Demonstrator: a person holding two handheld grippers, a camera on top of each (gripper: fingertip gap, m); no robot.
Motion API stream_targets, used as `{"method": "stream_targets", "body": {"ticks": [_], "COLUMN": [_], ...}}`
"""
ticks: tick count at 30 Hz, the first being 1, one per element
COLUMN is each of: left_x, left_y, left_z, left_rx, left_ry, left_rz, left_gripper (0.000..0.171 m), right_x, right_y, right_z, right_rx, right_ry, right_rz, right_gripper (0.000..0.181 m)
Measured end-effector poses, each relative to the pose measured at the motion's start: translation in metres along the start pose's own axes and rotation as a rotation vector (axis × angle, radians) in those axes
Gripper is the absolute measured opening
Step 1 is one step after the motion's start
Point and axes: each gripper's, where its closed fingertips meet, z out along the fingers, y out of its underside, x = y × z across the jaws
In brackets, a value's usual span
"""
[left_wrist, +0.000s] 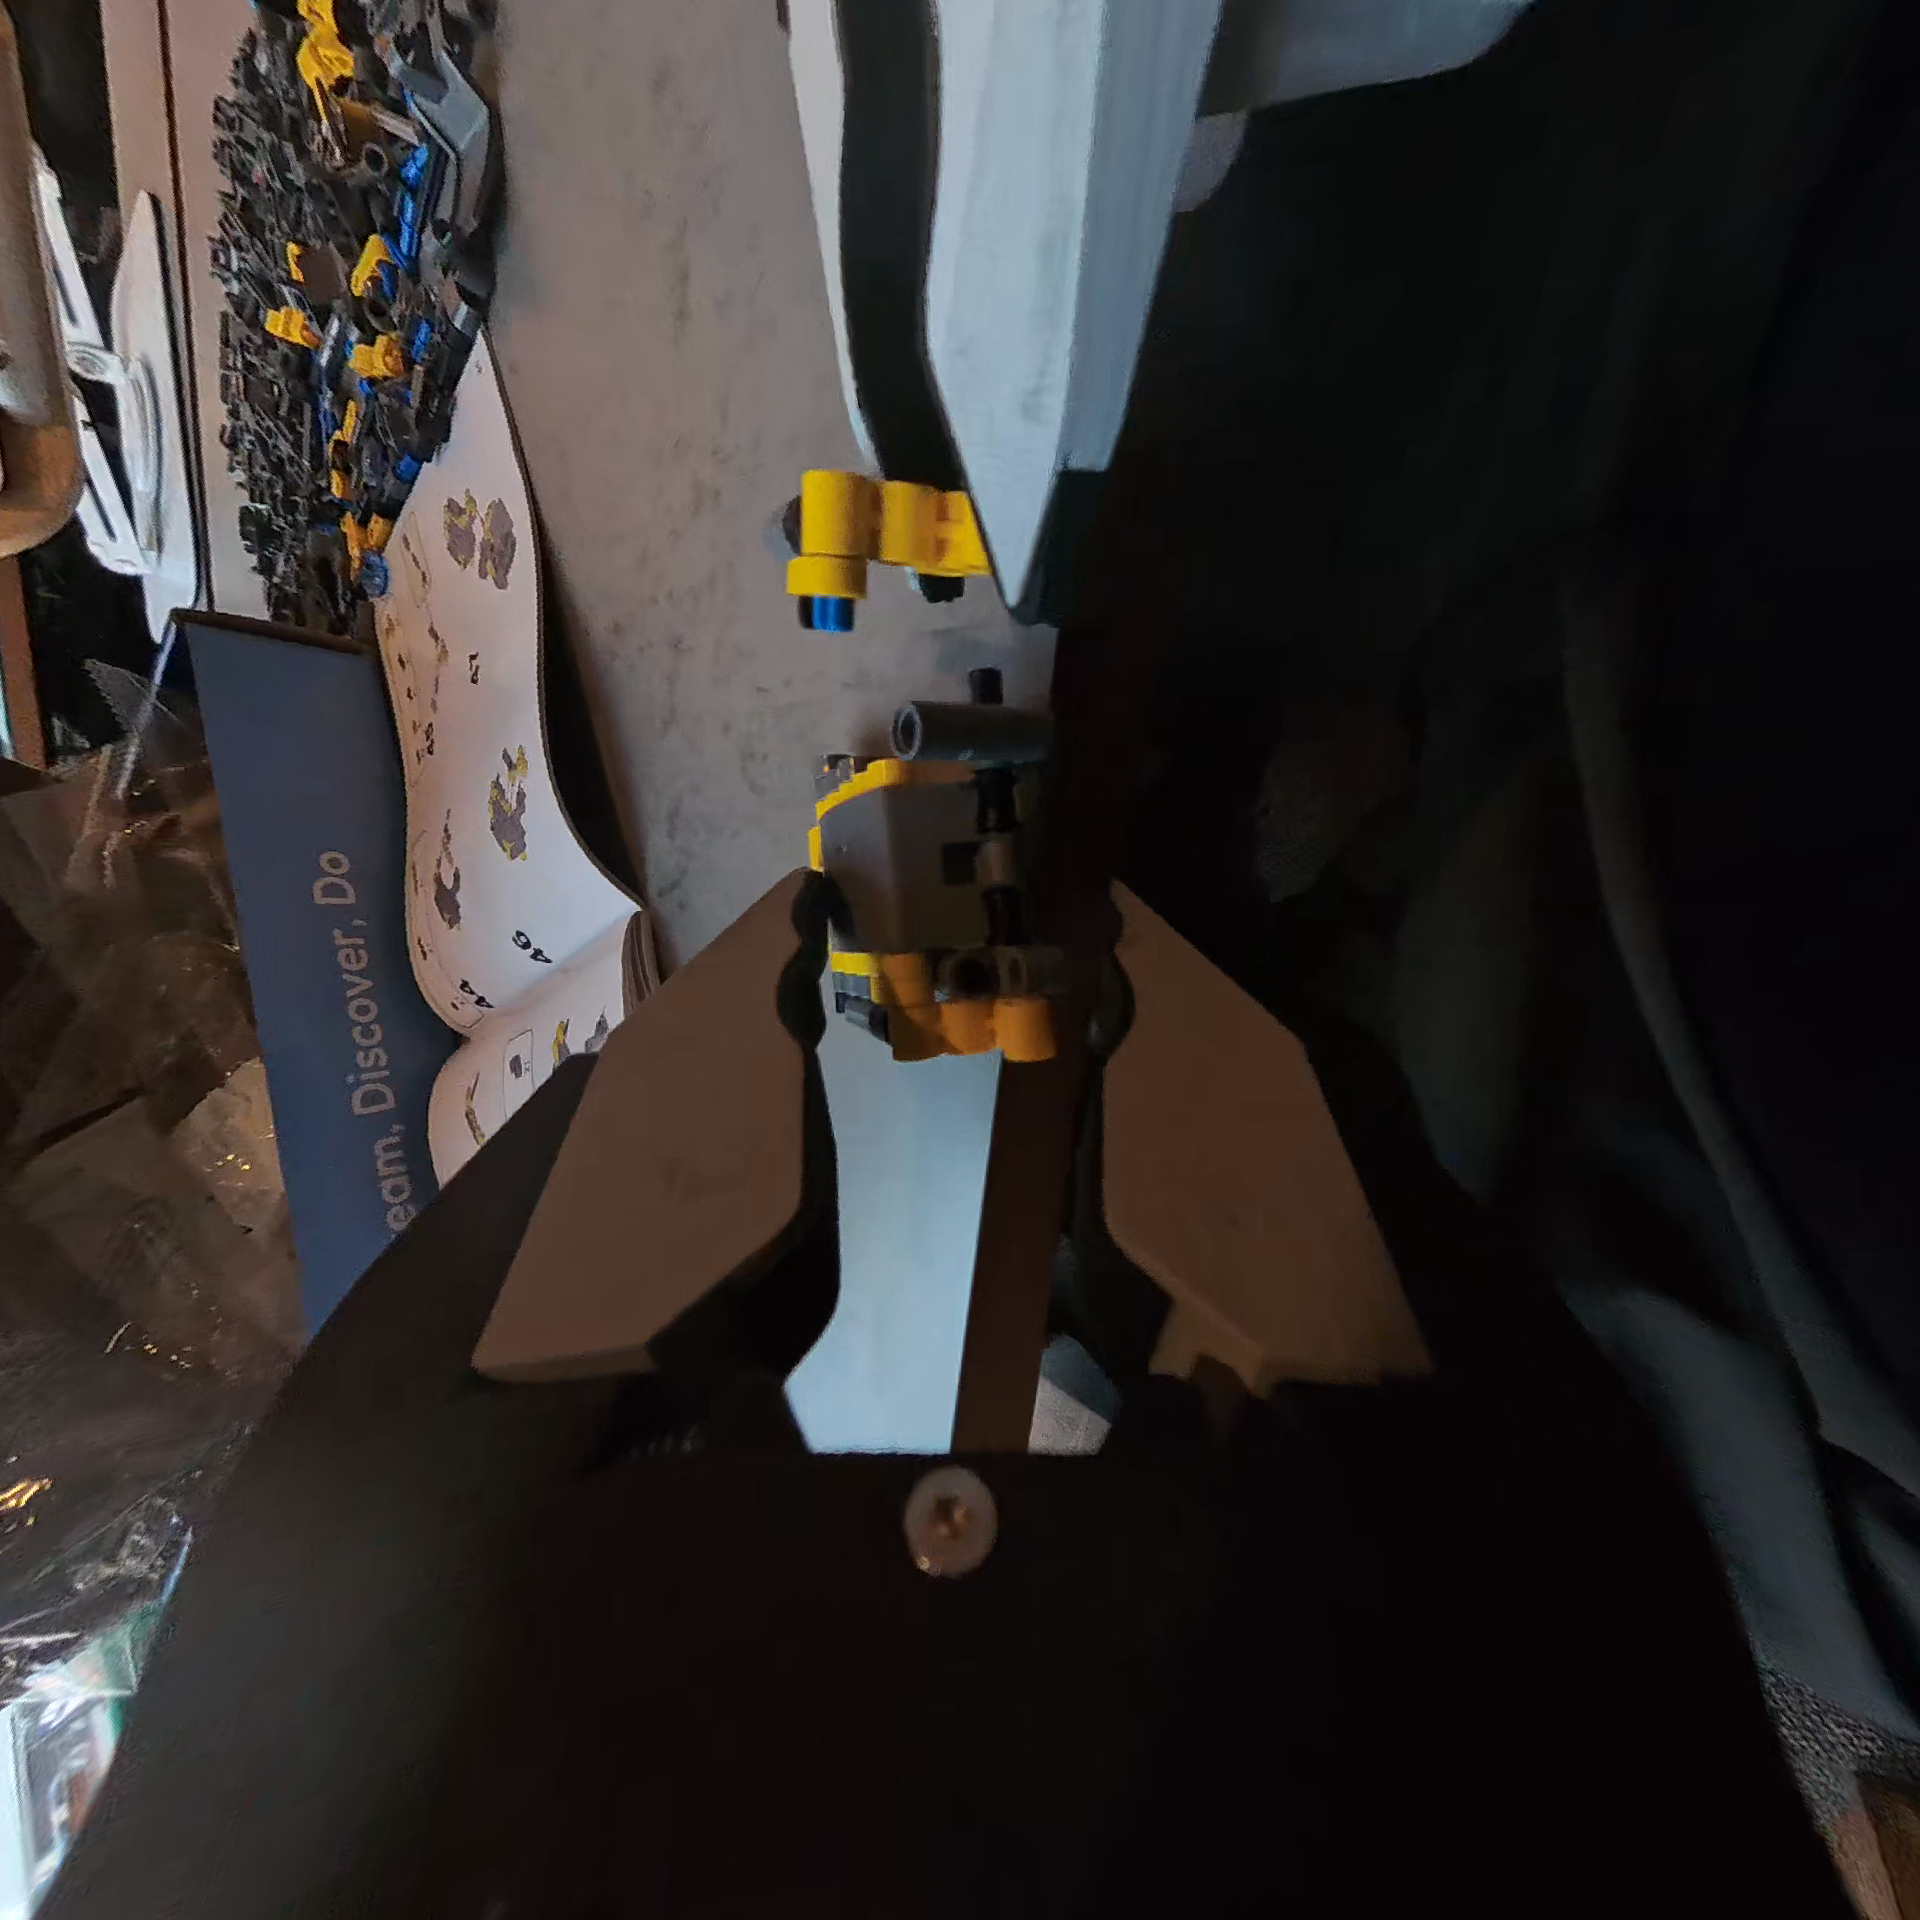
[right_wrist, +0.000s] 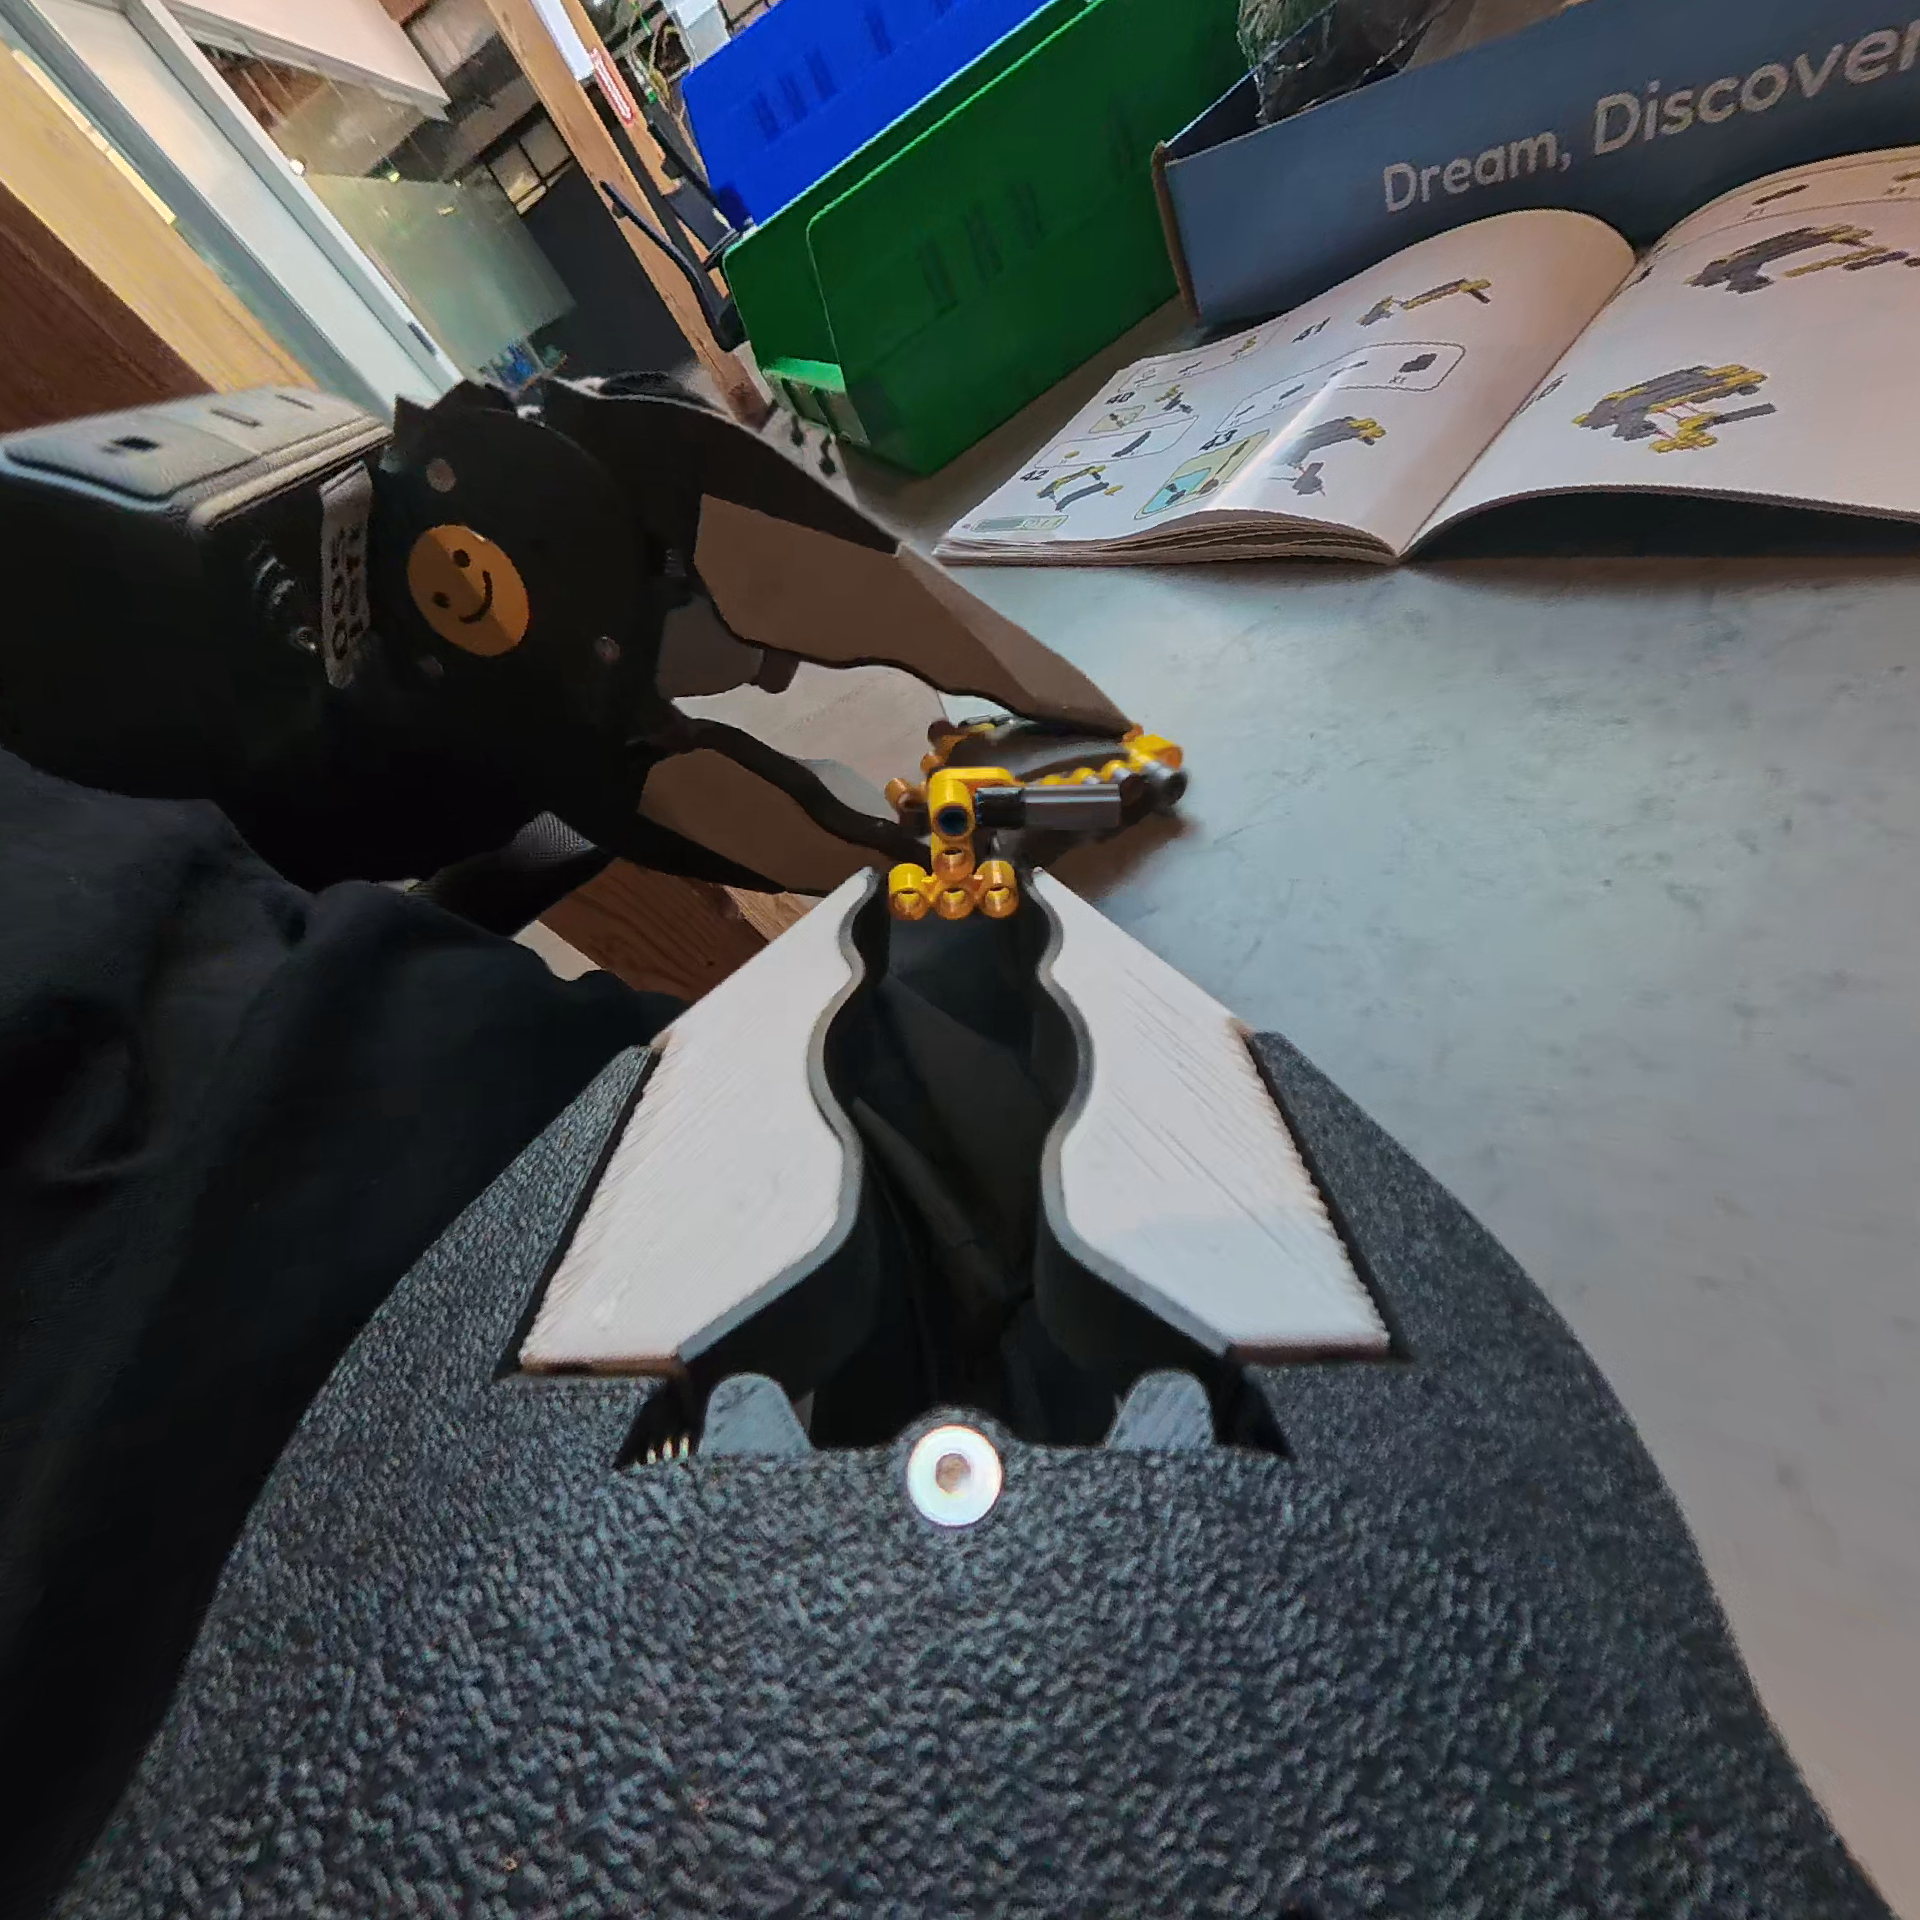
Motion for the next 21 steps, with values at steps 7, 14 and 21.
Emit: {"method": "stream_targets", "body": {"ticks": [7, 14, 21], "left_x": [-0.003, -0.023, -0.013], "left_y": [-0.010, -0.021, -0.026], "left_z": [-0.015, -0.028, -0.032], "left_rx": [0.134, 0.286, 0.447], "left_ry": [-0.037, -0.134, -0.042], "left_rz": [-0.066, -0.108, -0.204], "left_gripper": [0.029, 0.022, 0.022], "right_x": [-0.015, -0.015, -0.025], "right_y": [-0.010, -0.011, -0.020], "right_z": [-0.004, -0.007, -0.009], "right_rx": [0.116, 0.139, 0.197], "right_ry": [-0.176, -0.229, -0.392], "right_rz": [0.210, 0.342, 0.512], "right_gripper": [0.023, 0.023, 0.023]}}
